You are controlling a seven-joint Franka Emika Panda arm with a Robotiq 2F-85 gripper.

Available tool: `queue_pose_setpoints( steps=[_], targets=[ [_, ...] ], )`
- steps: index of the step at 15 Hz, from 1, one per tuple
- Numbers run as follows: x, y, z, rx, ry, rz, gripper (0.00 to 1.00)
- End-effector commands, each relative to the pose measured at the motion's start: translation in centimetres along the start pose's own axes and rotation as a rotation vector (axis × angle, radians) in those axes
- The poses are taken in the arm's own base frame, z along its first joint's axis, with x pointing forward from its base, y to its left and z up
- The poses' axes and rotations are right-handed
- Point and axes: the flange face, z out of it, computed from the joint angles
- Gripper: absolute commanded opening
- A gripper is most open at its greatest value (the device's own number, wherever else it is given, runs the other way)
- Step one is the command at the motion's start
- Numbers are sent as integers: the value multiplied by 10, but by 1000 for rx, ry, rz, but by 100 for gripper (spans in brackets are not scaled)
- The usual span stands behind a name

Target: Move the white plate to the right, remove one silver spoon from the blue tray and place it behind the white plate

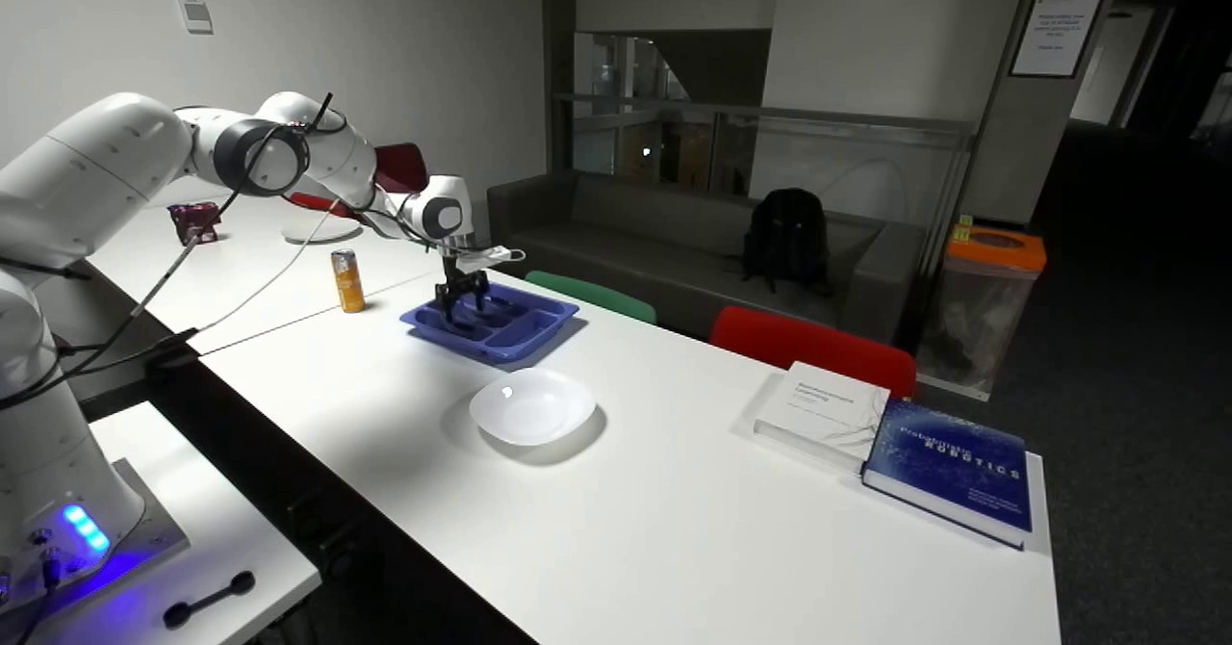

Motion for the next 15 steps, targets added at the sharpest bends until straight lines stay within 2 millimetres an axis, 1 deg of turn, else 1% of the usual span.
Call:
queue_pose_setpoints(
  steps=[1,8,15],
  targets=[
    [-6,-4,-2,-30,-11,-1,100],
    [-11,-12,0,-22,-8,12,100],
    [-10,-22,16,-23,11,9,100]
  ],
)
